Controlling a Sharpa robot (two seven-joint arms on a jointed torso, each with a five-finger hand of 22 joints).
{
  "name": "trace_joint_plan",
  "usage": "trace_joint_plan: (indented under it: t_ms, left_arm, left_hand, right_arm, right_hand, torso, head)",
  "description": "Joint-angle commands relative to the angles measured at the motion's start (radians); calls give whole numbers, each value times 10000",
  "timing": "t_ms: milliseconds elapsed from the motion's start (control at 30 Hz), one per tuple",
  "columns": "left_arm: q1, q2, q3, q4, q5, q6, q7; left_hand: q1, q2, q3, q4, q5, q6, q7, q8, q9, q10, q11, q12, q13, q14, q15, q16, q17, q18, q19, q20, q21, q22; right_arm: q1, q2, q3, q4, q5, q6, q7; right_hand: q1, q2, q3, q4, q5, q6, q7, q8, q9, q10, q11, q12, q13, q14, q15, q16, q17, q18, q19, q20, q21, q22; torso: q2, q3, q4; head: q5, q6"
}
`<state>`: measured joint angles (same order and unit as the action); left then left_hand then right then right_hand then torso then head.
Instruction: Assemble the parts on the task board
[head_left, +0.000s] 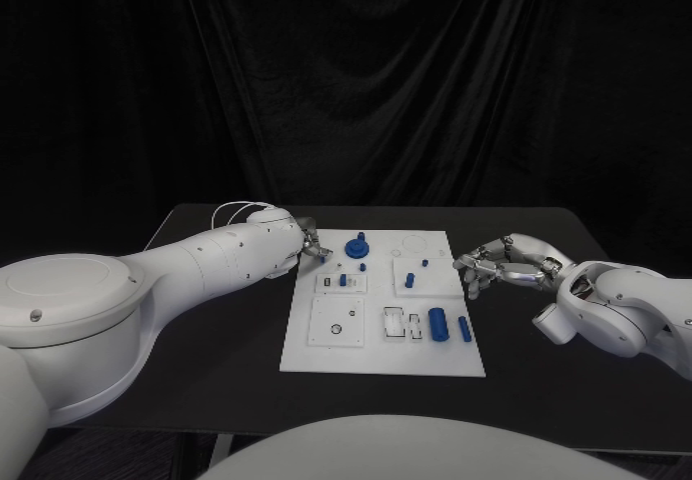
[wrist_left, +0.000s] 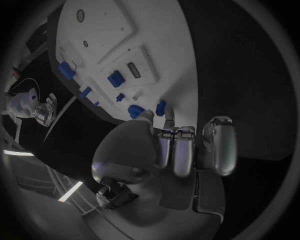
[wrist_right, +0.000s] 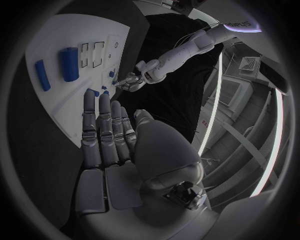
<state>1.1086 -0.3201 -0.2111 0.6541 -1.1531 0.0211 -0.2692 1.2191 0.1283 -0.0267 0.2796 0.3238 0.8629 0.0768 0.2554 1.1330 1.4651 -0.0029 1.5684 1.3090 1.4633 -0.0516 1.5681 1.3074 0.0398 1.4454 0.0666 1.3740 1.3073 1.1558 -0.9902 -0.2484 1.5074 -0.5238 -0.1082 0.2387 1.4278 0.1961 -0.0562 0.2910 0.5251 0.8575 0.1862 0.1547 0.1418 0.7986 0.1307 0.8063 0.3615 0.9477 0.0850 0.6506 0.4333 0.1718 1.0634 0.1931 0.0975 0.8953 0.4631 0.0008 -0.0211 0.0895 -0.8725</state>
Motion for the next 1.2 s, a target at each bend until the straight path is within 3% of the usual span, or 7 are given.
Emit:
trace_joint_plan:
  t_ms: [33,133,300,400,567,833,1200]
  left_arm:
    - [-23,36,10,-11,4,89,239]
    - [-30,39,10,-11,4,101,246]
    - [-40,34,10,-18,4,111,237]
    - [-44,19,10,-10,4,120,231]
    - [-47,-5,10,30,4,101,212]
    - [-49,-106,10,220,4,-3,125]
    - [-40,-622,9,996,14,-918,33]
  left_hand:
    - [127,-30,120,-16,261,-44,-27,-63,-18,1057,61,24,2618,1075,66,27,2634,114,-55,11,-57,1960]
    - [283,-92,294,-59,582,-26,-44,-70,-32,1057,47,24,2618,1075,56,27,2634,118,-67,4,-71,1956]
    - [562,-288,730,-156,1514,21,-79,-78,-54,1057,12,24,2618,1075,27,27,2634,120,-73,-22,-72,1956]
    - [667,-382,991,-200,1742,38,-97,-77,-55,1057,-4,24,2618,1075,15,27,2634,120,-74,-35,-70,1956]
    - [808,-537,1459,-284,1881,79,-119,-58,-45,1057,-27,24,2618,1075,-6,27,2634,122,-81,-55,-77,1954]
    - [885,-1143,2931,-636,2010,293,-198,158,146,1057,-95,24,2618,1075,-70,27,2634,116,-65,-115,-44,1961]
    - [517,-1596,3908,-850,1996,463,-250,308,287,1057,-150,24,2618,1075,-119,27,2634,121,-63,-162,-58,1952]
  right_arm:
    - [-24,-18,8,27,-23,117,-164]
    - [-24,-17,8,28,-23,127,-172]
    - [-24,-15,8,27,-23,145,-189]
    - [-24,-18,8,25,-23,154,-203]
    - [-24,-20,8,15,-23,167,-228]
    - [-25,7,8,-25,-23,199,-261]
    - [-45,3,8,-78,-23,249,-304]
  right_hand:
    - [-27,-42,91,3,-54,8,43,-49,-13,-30,-1,-42,-18,-76,-3,-16,-10,84,-48,-24,-46,-13]
    - [-27,-42,91,3,-54,8,43,-49,-13,-30,-1,-42,-18,-76,-3,-16,-10,84,-48,-24,-46,-13]
    - [-29,-24,104,4,-52,9,42,-49,-13,-29,-2,-41,-18,-76,-3,-15,-12,85,-48,-24,-46,-13]
    - [-29,-24,104,4,-52,9,42,-49,-13,-29,-2,-41,-18,-76,-3,-15,-12,85,-48,-24,-46,-13]
    - [-29,-6,118,4,-48,10,41,-49,-14,-29,-2,-40,-19,-76,-3,-14,-13,85,-48,-24,-46,-13]
    - [-30,8,129,4,-45,10,41,-50,-15,-30,-2,-40,-19,-77,-3,-13,-15,85,-48,-24,-46,-14]
    - [-30,8,129,4,-45,10,41,-50,-15,-30,-2,-40,-19,-77,-3,-13,-15,85,-48,-24,-46,-14]
  torso:
    - [-6,4,2]
    - [-6,1,0]
    - [0,1,1]
    - [0,2,1]
    - [-1,1,2]
    - [-7,3,6]
    - [-5,0,4]
  head:
    - [2,-2]
    - [10,-2]
    - [12,-2]
    - [14,-2]
    - [19,-2]
    - [24,-2]
    - [14,-2]
